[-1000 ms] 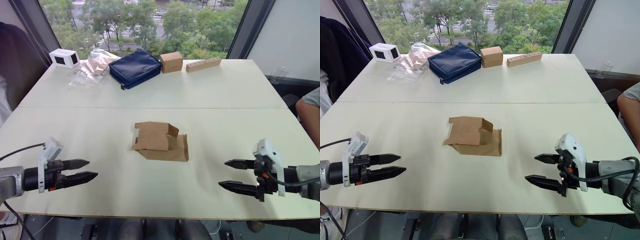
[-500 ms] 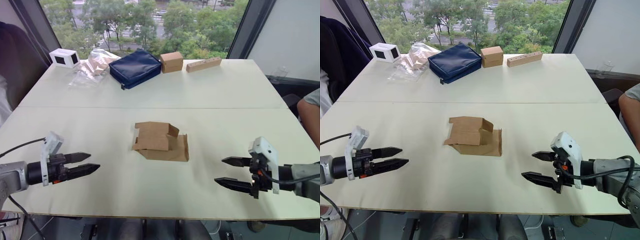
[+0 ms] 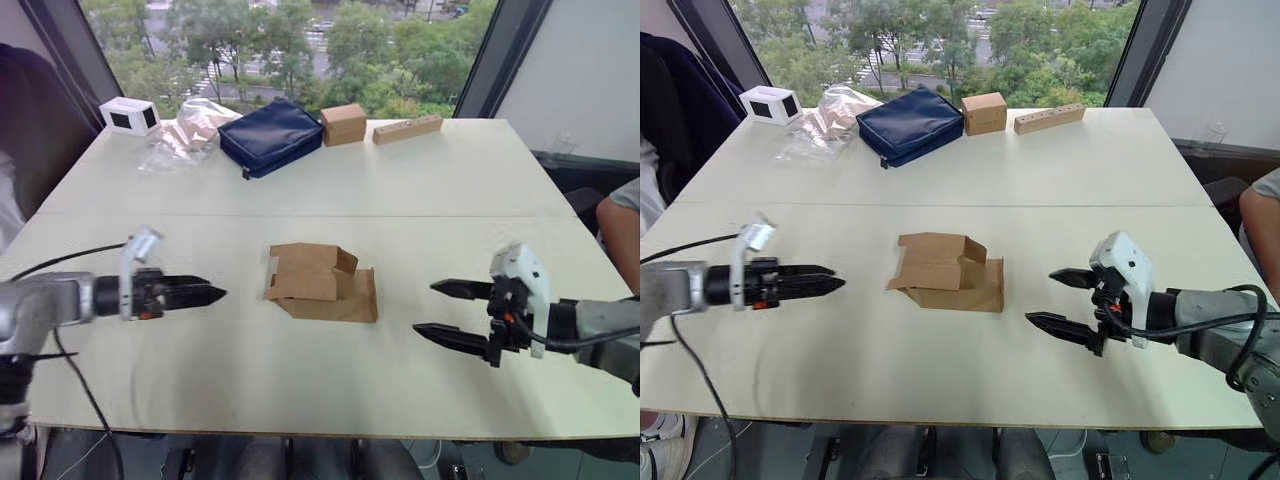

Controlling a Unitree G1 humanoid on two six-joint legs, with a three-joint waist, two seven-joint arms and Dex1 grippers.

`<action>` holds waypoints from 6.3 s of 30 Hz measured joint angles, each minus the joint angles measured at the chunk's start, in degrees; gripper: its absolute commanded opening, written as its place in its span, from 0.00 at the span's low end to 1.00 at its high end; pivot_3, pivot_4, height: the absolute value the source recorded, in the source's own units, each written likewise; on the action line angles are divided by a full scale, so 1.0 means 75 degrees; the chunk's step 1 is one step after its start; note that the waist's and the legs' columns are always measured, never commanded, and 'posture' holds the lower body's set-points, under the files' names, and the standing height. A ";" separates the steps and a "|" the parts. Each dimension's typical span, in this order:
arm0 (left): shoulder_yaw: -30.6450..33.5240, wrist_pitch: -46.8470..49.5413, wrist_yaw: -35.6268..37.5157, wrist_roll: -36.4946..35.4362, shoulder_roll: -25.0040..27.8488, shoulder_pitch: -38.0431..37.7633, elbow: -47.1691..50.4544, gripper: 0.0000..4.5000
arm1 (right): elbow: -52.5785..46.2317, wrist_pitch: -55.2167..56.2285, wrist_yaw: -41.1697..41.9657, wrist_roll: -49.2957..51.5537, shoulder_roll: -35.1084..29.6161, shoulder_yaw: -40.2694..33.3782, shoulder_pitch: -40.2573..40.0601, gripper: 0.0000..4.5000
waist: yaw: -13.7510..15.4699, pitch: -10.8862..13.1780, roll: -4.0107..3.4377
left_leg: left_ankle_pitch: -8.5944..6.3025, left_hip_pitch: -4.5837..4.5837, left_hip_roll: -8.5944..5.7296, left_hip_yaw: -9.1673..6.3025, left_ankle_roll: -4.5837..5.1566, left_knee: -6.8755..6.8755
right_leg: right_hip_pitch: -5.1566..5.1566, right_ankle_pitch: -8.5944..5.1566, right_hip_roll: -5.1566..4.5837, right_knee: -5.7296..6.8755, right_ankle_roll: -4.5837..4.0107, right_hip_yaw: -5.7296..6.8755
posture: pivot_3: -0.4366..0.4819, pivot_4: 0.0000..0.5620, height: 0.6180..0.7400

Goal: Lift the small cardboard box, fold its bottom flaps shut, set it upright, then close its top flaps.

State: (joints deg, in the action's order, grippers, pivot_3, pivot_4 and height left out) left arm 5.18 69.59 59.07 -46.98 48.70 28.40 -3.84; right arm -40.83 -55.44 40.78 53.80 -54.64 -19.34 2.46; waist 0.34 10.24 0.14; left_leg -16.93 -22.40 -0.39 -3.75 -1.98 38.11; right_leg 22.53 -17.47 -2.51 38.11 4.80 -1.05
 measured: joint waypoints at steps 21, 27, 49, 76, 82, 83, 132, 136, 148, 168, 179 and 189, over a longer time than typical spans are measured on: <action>-0.0264 0.1077 -0.0839 0.0295 -0.2414 0.1870 -0.2666 0.99 | -0.1183 -0.0342 -0.1986 0.1295 0.0094 0.0485 0.0531 0.99 | -0.0125 -0.0001 0.0010 | 0.0014 -0.0002 -0.0002 0.0008 -0.0021 0.0008 | 0.0009 0.0003 -0.0005 0.0009 0.0005 -0.0010 | 0.48 0.27 1.00; -0.0518 0.0689 -0.0545 0.0566 -0.2628 0.2043 -0.3058 0.82 | -0.1294 -0.0374 -0.2481 0.1618 0.0080 0.0724 0.0641 1.00 | -0.0137 -0.0001 0.0010 | 0.0015 -0.0001 -0.0001 0.0008 -0.0022 0.0008 | 0.0011 0.0003 -0.0004 0.0011 0.0005 -0.0010 | 0.48 0.27 1.00; -0.0041 -0.0296 0.0755 0.0569 -0.2525 0.2457 -0.2667 0.01 | -0.0744 0.0227 -0.3610 0.2865 0.0474 0.0443 0.0683 1.00 | -0.0143 0.0001 0.0016 | 0.0016 -0.0004 0.0005 0.0008 -0.0023 0.0007 | 0.0014 0.0003 -0.0002 0.0013 0.0005 -0.0011 | 0.48 0.27 1.00; 0.0117 -0.2240 0.1389 0.0340 -0.2156 0.3605 -0.0550 0.00 | 0.1857 0.2125 -0.5063 0.0794 0.3611 0.1712 0.4374 0.00 | -0.0169 0.0001 0.0015 | 0.0022 -0.0014 0.0002 0.0025 -0.0034 0.0002 | 0.0040 0.0003 0.0002 0.0028 0.0005 -0.0024 | 0.48 0.27 1.00; 0.0118 -0.2232 0.1266 0.0309 -0.2241 0.3605 -0.0519 0.00 | 0.1735 0.1931 -0.4758 0.0726 0.3793 0.1971 0.4372 0.00 | -0.0185 0.0001 0.0015 | 0.0022 -0.0013 0.0003 0.0024 -0.0034 0.0002 | 0.0043 0.0003 0.0003 0.0030 0.0005 -0.0024 | 0.48 0.27 1.00; 0.0118 -0.2223 0.1259 0.0291 -0.2269 0.3605 -0.0512 0.00 | 0.1735 0.1931 -0.4748 0.0696 0.3851 0.1988 0.4373 0.00 | -0.0184 0.0001 0.0015 | 0.0022 -0.0013 0.0003 0.0024 -0.0033 0.0002 | 0.0044 0.0003 0.0003 0.0031 0.0005 -0.0024 | 0.48 0.27 1.00; 0.0123 -0.2153 0.1109 -0.0161 -0.2478 0.3862 -0.0568 0.00 | 0.1046 0.1118 -0.3204 0.1353 0.2343 0.1168 0.3367 0.00 | -0.0175 0.0002 0.0016 | 0.0021 -0.0011 0.0008 0.0031 -0.0031 0.0001 | 0.0043 0.0004 0.0009 0.0028 0.0006 -0.0030 | 0.48 0.27 1.00; 0.0106 -0.2145 0.1088 -0.0163 -0.2530 0.3835 -0.0565 0.00 | 0.1083 0.1108 -0.3300 0.1631 0.2520 0.1216 0.3684 0.00 | -0.0166 0.0002 0.0016 | 0.0021 -0.0012 0.0008 0.0031 -0.0031 0.0001 | 0.0044 0.0004 0.0008 0.0028 0.0006 -0.0031 | 0.48 0.27 1.00; 0.0119 -0.2145 0.0955 -0.0229 -0.2635 0.3929 -0.0568 0.00 | 0.1063 0.1047 -0.3155 0.1654 0.2561 0.1433 0.3581 0.00 | -0.0161 0.0002 0.0016 | 0.0021 -0.0013 0.0005 0.0031 -0.0031 0.0001 | 0.0044 0.0004 0.0006 0.0028 0.0006 -0.0031 | 0.48 0.27 1.00; 0.0937 -0.1868 0.0011 -0.0952 -0.2794 0.3790 -0.0493 0.00 | 0.3393 0.1706 -0.2736 0.1982 0.1172 -0.0783 0.2873 0.00 | -0.0166 0.0003 0.0016 | 0.0021 -0.0010 0.0007 0.0037 -0.0030 0.0003 | 0.0037 0.0004 0.0008 0.0024 0.0007 -0.0033 | 0.48 0.27 1.00; 0.1016 -0.1694 -0.0324 -0.1326 -0.3089 0.3718 -0.0309 0.00 | 0.4376 0.2363 -0.2028 0.0344 0.2881 0.0849 0.4410 0.00 | -0.0164 0.0002 0.0014 | 0.0039 -0.0012 0.0008 0.0037 -0.0063 0.0001 | 0.0047 0.0004 0.0008 0.0031 0.0007 -0.0032 | 0.48 0.27 1.00; 0.1211 -0.1696 -0.0554 -0.1357 -0.3178 0.3729 -0.0775 0.00 | 0.3365 0.1703 -0.1856 0.1702 0.3607 0.0792 0.4480 0.00 | -0.0161 0.0002 0.0014 | 0.0036 -0.0013 0.0004 0.0034 -0.0057 0.0002 | 0.0047 0.0005 0.0002 0.0031 0.0009 -0.0032 | 0.48 0.27 1.00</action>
State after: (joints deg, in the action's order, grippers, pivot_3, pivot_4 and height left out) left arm 14.26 56.88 54.91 -57.15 24.87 56.37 -9.65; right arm -15.59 -42.67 26.86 66.56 -27.58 -13.40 36.07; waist -0.87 10.26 0.24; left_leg -16.66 -22.49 -0.36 -3.49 -2.41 38.12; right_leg 22.88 -17.43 -2.50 38.34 4.86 -1.29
